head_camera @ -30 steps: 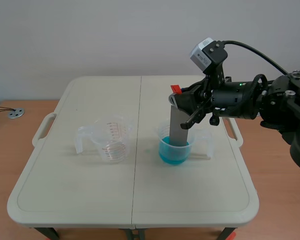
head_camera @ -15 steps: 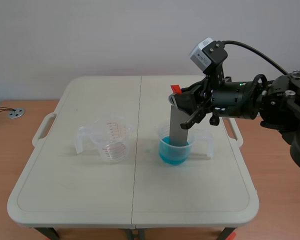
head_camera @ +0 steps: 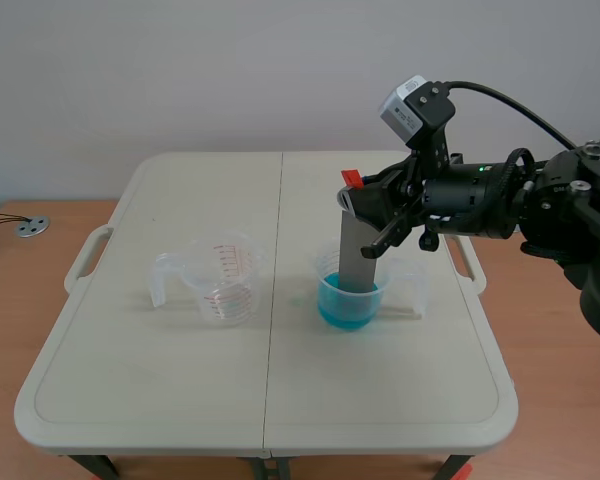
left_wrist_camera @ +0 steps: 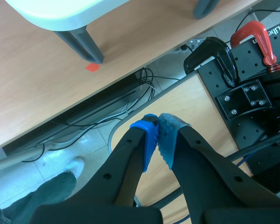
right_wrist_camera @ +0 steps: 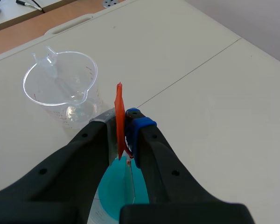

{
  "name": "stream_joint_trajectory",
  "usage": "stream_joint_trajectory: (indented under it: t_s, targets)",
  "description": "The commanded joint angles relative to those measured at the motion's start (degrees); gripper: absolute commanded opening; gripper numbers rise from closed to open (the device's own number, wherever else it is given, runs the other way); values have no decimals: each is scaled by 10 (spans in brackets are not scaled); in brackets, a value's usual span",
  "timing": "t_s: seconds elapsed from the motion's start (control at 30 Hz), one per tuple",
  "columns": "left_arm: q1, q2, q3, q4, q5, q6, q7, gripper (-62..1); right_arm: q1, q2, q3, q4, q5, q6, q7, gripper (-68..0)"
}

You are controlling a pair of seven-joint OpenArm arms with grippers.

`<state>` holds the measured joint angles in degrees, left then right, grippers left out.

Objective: Hold the metal plate by the orange handle, dip it into the blue solution, take it out and point at it, then put the plate back in the beaker on the left.
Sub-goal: 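Hold the plate still in the solution, then raise the plate and point at it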

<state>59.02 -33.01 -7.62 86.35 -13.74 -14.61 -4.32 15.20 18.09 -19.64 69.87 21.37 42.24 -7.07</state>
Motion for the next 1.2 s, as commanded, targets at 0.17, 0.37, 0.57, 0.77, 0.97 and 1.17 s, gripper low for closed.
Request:
stream_joint_trajectory:
  t_s: [0.17,0.37,0.57,0.77,0.97,1.17]
  targets:
    - [-2,0,1,2,-2,-1,-3,-582,7,3,-3,7,-3,5,0,-661]
    - [-2,0,1,2,-2,-1,-3,-582,8,5,-3,15,1,5,-1,-660]
    - [-2,0,1,2,-2,-1,-3,-582,7,14,-3,46,3,5,-1,-660]
    - [-2,0,1,2,-2,-1,-3,-582,7,28,-2,86,16,5,-7,-660]
    - [-2,0,1,2,-2,-1,-11,-582,7,42,-2,115,29,5,-7,-660]
    - [-32,-6,-1,3,-2,1,-17,-582,7,51,-2,139,39,5,-16,-660]
